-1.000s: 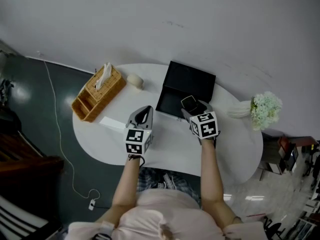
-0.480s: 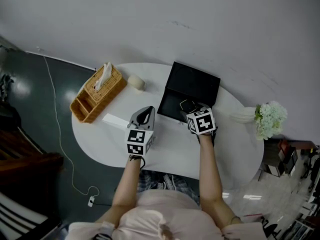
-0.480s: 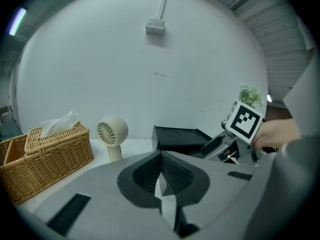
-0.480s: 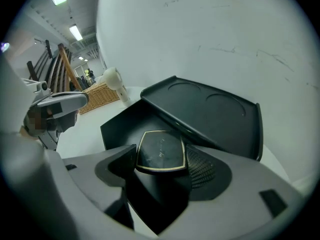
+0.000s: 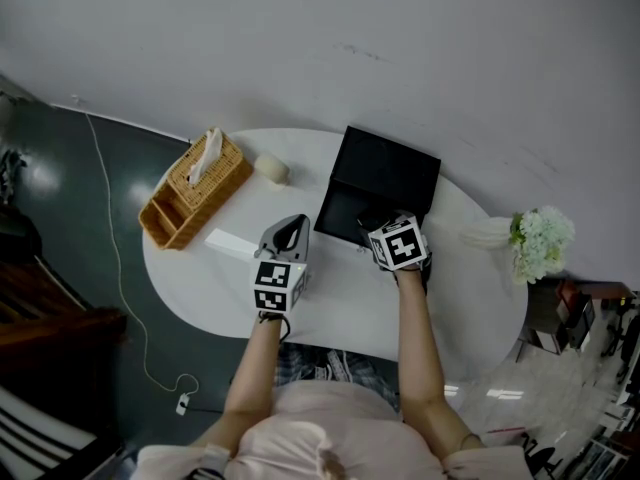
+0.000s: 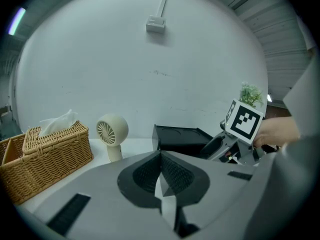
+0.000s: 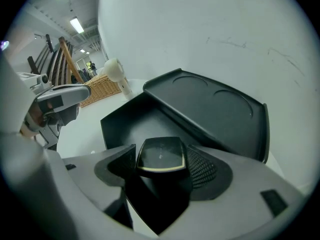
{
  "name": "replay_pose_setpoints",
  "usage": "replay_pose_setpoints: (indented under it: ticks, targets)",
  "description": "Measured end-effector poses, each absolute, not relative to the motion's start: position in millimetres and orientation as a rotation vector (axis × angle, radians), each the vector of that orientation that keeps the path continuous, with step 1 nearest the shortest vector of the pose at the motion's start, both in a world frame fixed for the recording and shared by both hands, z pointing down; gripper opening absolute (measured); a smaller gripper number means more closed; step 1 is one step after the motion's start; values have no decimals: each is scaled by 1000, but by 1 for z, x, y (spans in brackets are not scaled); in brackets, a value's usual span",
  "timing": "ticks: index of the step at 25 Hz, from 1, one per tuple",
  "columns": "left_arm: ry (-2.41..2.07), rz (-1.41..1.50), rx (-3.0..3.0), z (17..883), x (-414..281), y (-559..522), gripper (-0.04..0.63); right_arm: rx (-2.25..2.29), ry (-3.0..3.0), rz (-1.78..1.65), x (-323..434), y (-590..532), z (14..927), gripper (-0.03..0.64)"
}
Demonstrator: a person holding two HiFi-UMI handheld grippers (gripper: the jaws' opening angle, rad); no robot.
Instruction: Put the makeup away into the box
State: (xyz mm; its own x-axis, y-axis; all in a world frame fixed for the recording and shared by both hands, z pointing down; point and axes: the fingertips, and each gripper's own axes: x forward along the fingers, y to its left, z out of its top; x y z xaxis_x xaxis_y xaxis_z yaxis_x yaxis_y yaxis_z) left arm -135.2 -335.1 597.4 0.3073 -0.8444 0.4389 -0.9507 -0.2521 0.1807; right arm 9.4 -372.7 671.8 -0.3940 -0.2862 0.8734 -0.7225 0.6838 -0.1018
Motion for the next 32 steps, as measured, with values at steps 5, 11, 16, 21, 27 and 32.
replay_pose_setpoints:
  ticks: [5, 11, 16, 21, 27, 32]
  targets:
    - [-1601, 350, 2174, 596, -136, -334, 25, 796, -1993, 588, 9, -369, 663, 456]
    - [-1607, 346, 2183, 591, -136, -330, 25, 849, -2010, 596, 12, -366, 656, 491]
    - [-1607, 342, 2193, 587, -133, -328, 25, 899, -2079, 594, 15, -370, 640, 491]
    - [-1621, 333, 2216, 575, -134, -326, 25, 1064, -2261, 613, 28, -371, 600, 484]
    - [-1668, 292, 2257, 541, -137, -327, 25, 1292, -2455, 479, 62, -354, 534, 307]
    - [-1683, 235, 2347, 501, -127, -325, 25, 1472, -2516, 369, 94, -330, 493, 182]
